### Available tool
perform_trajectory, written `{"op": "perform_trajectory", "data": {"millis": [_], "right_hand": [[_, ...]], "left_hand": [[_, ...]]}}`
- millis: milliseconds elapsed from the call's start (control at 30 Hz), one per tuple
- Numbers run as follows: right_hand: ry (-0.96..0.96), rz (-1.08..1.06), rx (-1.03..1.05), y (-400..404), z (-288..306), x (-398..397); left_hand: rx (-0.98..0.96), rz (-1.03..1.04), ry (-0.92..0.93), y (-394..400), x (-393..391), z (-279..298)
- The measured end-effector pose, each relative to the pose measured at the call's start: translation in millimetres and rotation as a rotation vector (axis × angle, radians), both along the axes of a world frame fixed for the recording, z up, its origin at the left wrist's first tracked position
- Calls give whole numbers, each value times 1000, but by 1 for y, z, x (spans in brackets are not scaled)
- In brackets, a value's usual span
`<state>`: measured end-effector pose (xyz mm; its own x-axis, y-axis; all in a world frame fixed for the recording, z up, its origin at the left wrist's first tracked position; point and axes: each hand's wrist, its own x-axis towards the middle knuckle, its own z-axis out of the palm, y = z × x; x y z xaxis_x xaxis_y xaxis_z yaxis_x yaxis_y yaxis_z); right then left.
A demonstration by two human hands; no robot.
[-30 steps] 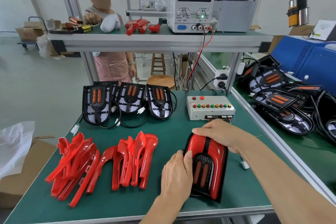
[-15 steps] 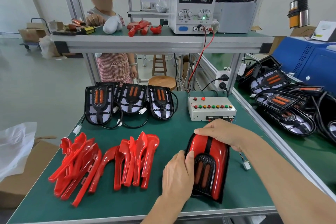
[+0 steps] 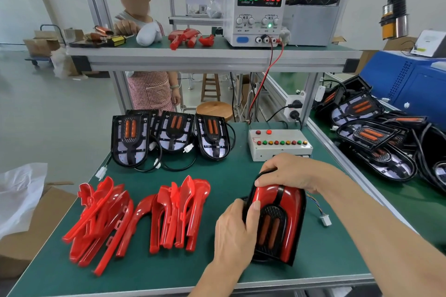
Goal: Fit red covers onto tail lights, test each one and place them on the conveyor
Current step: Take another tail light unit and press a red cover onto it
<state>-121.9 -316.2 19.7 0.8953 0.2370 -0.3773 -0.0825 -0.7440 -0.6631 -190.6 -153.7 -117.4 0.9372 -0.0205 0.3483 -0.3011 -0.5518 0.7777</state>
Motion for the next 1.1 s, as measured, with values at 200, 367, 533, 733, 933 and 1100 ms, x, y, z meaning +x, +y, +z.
{"op": "perform_trajectory", "data": {"millis": [200, 367, 533, 733, 933, 1100], "right_hand": [[21, -141, 269, -15, -7, -4], [69, -377, 514, -14, -30, -20], [88, -503, 638, -13, -48, -33], [47, -490, 724, -19, -57, -39], [31, -397, 585, -27, -60, -40], [98, -373, 622, -30, -59, -41]], "left_hand": [[253, -5, -43, 20, 18, 32], [276, -60, -57, 28, 30, 48], [-43, -93, 57, 30, 25, 37], [-116, -212, 178, 35, 25, 34], [-209, -232, 208, 29, 27, 28], [-178, -241, 202, 22, 26, 35]]}}
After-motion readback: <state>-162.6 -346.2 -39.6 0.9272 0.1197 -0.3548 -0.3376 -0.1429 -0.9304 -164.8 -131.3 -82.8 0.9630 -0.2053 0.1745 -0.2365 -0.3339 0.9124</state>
